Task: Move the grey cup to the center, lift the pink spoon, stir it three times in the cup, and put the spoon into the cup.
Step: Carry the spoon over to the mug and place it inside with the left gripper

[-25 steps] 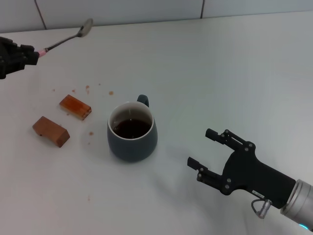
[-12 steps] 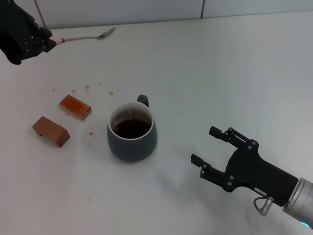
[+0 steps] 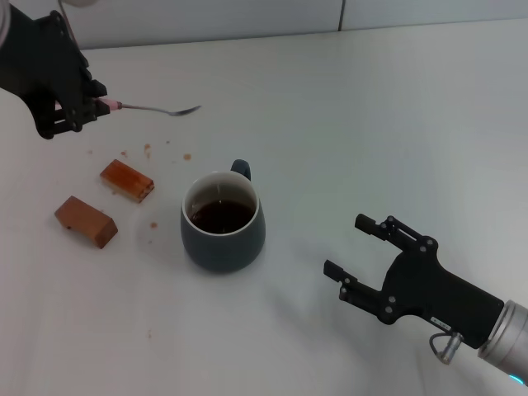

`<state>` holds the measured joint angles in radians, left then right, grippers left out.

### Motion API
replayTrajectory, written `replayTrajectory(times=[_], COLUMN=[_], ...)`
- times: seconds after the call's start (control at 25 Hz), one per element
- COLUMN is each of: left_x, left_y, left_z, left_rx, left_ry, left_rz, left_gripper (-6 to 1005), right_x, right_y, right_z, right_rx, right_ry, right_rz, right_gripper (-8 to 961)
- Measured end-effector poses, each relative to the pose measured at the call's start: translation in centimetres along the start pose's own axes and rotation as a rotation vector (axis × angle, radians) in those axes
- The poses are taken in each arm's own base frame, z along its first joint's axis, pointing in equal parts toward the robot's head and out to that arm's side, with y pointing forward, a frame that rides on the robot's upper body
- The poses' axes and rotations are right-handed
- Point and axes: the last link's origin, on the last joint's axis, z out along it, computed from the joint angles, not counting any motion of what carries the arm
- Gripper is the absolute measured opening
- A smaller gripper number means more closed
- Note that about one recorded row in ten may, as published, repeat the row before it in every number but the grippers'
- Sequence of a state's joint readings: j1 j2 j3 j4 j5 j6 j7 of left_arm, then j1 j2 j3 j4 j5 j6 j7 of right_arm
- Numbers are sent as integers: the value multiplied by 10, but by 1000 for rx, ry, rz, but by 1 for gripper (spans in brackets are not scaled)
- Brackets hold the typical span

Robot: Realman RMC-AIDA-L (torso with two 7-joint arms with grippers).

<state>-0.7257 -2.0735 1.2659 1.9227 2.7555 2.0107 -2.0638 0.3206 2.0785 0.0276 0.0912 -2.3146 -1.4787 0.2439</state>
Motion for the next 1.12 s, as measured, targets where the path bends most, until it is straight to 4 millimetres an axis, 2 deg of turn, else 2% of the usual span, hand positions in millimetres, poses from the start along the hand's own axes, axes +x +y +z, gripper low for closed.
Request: replayTrajectory(times=[0.48, 0.84, 1.12], left_x=[24, 29, 31], left_y=[13, 29, 34], left_z=[-1, 3, 1], left_rx=[30, 12, 3], left_ry=[-59, -67, -34], left_rz=[186, 330, 466], left_gripper=[166, 171, 175], right_x=[3, 4, 4], right_y=[-1, -2, -4], right_z=[-1, -1, 0], right_rx=[6, 12, 19], right_ry=[24, 28, 33], right_rz=[-2, -3, -4], right_gripper=[759, 758, 758])
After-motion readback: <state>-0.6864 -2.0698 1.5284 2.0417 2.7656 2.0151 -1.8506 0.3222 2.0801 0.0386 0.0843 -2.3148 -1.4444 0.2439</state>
